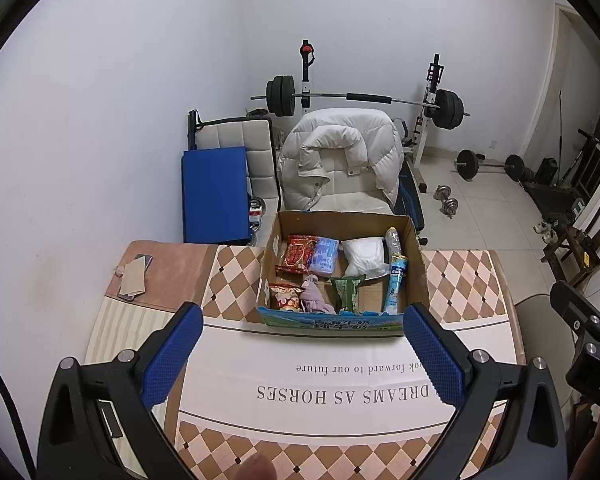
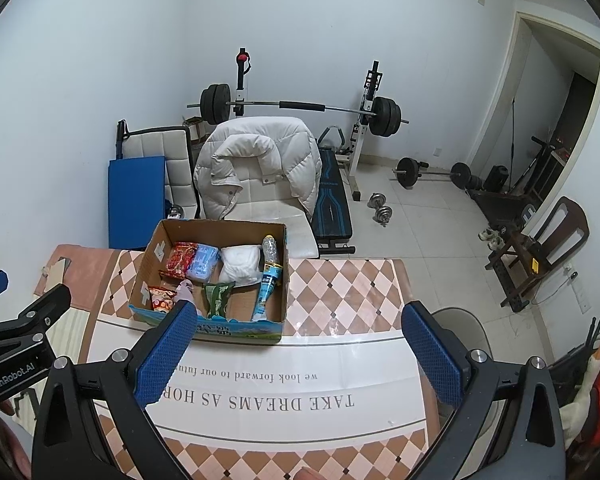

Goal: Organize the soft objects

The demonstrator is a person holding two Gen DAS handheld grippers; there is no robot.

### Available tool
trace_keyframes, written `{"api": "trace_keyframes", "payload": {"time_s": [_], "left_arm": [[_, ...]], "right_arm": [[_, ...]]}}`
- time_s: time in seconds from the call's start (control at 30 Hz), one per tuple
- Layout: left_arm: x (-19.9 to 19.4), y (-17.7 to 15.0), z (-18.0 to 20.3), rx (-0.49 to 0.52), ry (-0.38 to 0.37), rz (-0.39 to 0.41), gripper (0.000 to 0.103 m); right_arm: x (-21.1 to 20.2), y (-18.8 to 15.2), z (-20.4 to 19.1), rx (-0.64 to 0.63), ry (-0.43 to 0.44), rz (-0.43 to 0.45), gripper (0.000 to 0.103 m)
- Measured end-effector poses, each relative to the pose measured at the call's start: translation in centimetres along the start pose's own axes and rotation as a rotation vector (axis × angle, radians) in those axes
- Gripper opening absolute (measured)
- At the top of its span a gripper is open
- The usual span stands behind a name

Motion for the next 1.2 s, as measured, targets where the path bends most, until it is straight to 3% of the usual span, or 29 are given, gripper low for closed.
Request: {"api": "trace_keyframes", "payload": {"time_s": [1.2], "left_arm": [[-0.7,-0.1,-0.6,0.016,-0.002,0.011,0.103]], "right_arm": [[-0.7,0.1,1.2,-0.016,-0.001,0.015,0.103]]}}
Point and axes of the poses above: each gripper's, at about its wrist camera, not at the fingertips, and x roughly the way its jaws point, z to its right, y to its top, the point moved 3 cm from there along x, roughly the way its jaws point, and after that the axes turned 2 degrees about -z, right-handed, at the moved point
